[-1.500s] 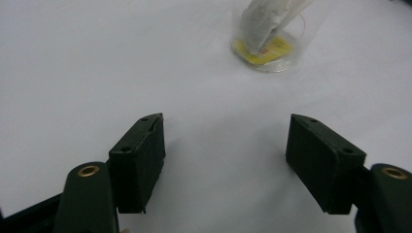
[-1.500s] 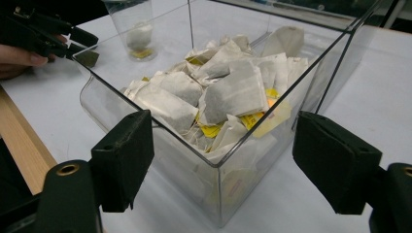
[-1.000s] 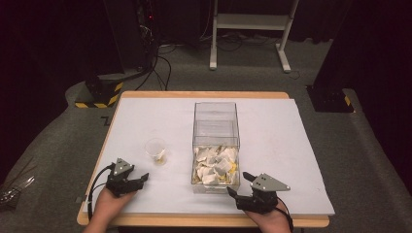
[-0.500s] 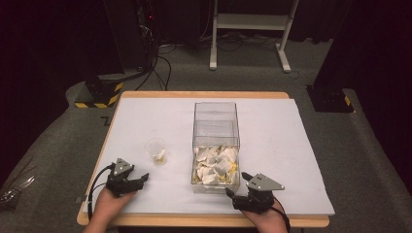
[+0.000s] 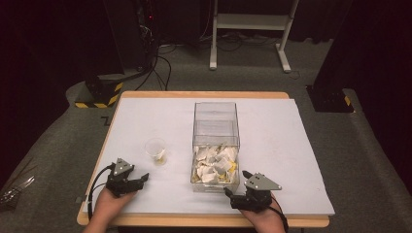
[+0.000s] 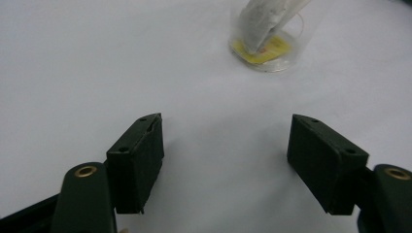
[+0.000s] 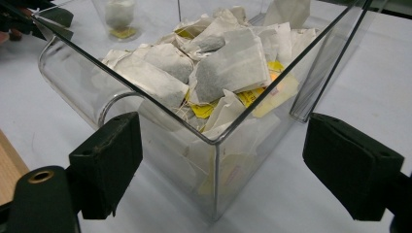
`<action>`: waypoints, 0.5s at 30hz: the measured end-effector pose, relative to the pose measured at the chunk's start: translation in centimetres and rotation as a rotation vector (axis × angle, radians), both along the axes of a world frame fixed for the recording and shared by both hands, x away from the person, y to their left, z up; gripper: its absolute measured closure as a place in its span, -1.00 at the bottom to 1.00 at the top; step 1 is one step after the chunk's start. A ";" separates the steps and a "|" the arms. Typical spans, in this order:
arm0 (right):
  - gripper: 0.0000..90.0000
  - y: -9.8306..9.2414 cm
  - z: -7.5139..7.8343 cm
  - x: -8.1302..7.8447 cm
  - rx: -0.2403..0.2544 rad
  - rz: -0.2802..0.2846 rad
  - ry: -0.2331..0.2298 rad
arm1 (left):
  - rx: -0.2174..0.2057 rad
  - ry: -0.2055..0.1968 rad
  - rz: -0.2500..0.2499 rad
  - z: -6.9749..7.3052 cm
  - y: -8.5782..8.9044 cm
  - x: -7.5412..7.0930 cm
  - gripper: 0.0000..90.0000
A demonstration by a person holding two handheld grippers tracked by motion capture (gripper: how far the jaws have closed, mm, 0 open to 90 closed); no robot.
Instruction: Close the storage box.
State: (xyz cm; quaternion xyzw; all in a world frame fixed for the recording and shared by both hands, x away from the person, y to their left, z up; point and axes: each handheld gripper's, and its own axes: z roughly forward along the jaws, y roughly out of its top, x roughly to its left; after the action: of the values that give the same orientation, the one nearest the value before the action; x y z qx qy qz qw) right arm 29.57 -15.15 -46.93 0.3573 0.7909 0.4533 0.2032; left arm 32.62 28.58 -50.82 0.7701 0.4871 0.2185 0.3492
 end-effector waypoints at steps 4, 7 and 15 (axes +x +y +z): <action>-0.69 0.0 -0.1 0.3 0.000 -0.012 -0.001 | 0.001 -0.001 0.000 0.0 0.0 0.0 -0.35; -0.69 0.1 -0.2 0.5 -0.001 -0.024 -0.005 | 0.001 0.000 -0.001 0.0 0.0 0.0 -0.35; -0.69 0.2 -0.2 1.2 -0.001 -0.054 -0.021 | 0.002 0.001 -0.003 0.0 0.0 0.0 -0.35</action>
State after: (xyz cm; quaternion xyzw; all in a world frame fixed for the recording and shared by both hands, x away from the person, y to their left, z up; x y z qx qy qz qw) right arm 30.76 -14.98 -47.14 0.3735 0.7792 0.4508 0.2237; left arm 32.63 28.60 -50.82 0.7713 0.4858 0.2179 0.3486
